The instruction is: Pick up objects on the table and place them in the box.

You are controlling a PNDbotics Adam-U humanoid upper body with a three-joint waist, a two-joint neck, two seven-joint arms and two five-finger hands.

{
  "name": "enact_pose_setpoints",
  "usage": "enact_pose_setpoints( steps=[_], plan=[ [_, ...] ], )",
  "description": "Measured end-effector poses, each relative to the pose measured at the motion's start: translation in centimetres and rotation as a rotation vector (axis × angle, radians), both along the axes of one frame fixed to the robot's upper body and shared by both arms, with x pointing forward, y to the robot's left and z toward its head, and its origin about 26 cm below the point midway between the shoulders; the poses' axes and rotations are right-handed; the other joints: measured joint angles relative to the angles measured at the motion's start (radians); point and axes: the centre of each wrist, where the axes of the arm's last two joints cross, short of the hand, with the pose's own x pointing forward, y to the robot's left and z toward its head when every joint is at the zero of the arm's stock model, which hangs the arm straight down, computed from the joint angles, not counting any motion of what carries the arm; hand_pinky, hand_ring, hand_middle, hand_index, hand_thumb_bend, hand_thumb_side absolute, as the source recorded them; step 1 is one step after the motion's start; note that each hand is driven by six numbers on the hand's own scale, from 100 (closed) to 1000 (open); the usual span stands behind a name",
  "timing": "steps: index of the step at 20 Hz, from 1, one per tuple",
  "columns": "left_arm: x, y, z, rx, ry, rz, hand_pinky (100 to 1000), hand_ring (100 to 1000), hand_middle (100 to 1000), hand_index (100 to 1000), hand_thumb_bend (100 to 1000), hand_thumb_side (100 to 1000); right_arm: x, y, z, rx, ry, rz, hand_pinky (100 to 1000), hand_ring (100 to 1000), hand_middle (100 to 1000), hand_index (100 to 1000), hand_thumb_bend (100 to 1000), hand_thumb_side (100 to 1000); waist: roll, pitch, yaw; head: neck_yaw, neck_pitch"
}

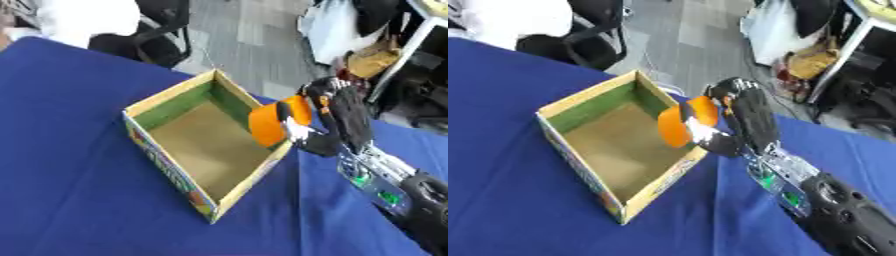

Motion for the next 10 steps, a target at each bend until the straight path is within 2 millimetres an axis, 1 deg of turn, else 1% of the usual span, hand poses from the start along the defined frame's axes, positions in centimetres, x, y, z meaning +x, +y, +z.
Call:
enact_pose_setpoints(
  steps=[4,5,6,7,8,9,10],
  plan=[
    [-0.05,0.04,0.04,-0.029,-0.001,-0.033,838,816,824,825,113,880,-0.05,-0.41,0.22,0.013,-0.018,-0.012,100,100,100,161,100,1000,0.0,0.01,0.009,-0.013,-0.007],
    [-0.07,0.01,0.09,-0.032,-0.003,-0.038,836,815,824,824,114,878,-0.04,-0.46,0.2,0.016,-0.019,-0.014,100,170,276,415,249,1000,0.0,0.014,0.012,-0.016,-0.007],
    [-0.07,-0.05,0.08,-0.036,-0.003,-0.043,835,815,824,823,114,880,-0.03,-0.52,0.17,0.019,-0.016,-0.013,100,441,512,659,448,1000,0.0,0.018,0.013,-0.017,-0.007],
    [-0.08,-0.07,0.07,-0.039,-0.003,-0.045,835,815,824,823,114,880,-0.02,-0.65,0.08,0.019,0.0,-0.015,313,613,673,790,493,1000,0.0,0.024,0.014,-0.017,-0.008],
    [-0.08,-0.07,0.07,-0.04,-0.003,-0.045,835,815,824,823,100,855,-0.03,-0.88,-0.1,0.016,0.034,-0.024,408,668,717,827,582,1000,0.0,0.027,0.015,-0.017,-0.008],
    [-0.08,-0.07,0.07,-0.04,-0.003,-0.045,834,815,824,823,114,880,-0.01,-1.0,-0.17,0.014,0.069,-0.031,670,798,838,908,580,1000,0.0,0.03,0.015,-0.017,-0.008],
    [-0.08,-0.07,0.07,-0.041,-0.004,-0.046,835,815,824,823,114,880,0.02,-1.06,-0.21,0.011,0.108,-0.036,763,831,869,940,593,1000,0.0,0.031,0.015,-0.017,-0.008]
  ],
)
